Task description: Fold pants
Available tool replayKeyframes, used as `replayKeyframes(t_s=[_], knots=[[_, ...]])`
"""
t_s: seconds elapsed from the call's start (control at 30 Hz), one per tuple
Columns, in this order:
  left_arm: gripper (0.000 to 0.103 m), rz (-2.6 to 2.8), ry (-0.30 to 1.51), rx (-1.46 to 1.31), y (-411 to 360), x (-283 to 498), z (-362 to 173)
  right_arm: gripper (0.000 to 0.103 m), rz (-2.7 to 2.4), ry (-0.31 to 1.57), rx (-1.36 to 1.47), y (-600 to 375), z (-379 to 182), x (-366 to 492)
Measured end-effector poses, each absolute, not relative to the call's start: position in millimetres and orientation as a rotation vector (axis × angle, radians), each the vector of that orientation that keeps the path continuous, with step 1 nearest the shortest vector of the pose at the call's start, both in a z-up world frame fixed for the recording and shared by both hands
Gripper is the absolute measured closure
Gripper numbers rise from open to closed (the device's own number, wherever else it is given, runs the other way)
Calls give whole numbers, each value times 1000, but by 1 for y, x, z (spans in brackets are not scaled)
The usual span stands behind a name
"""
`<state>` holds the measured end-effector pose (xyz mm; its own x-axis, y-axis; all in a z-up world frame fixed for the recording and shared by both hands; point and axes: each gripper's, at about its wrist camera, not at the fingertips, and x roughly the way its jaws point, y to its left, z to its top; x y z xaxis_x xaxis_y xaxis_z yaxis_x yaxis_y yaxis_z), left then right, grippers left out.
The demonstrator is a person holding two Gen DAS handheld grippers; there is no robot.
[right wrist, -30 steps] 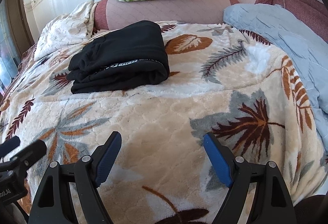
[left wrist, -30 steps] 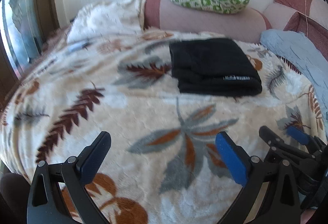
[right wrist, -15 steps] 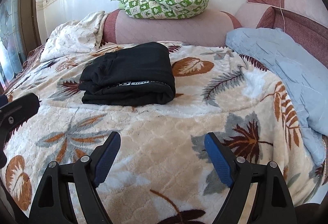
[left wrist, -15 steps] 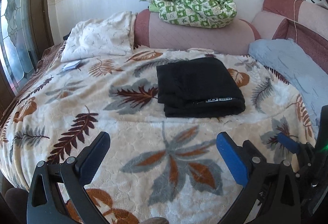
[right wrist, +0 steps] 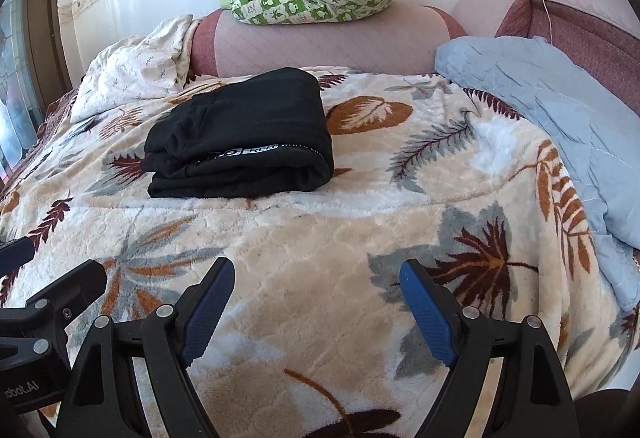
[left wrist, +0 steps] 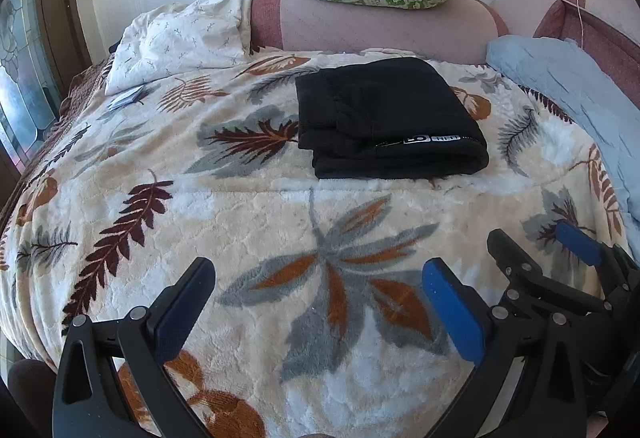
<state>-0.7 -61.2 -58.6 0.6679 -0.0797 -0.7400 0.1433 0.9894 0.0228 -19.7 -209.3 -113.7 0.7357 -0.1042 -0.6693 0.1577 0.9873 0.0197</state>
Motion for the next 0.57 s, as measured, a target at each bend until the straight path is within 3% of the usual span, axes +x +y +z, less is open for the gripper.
replayKeyframes(t_s=[0.57], knots=[[0,-98,889,48,-50,5,-68,14,-167,767,39,-206,-121,-17]])
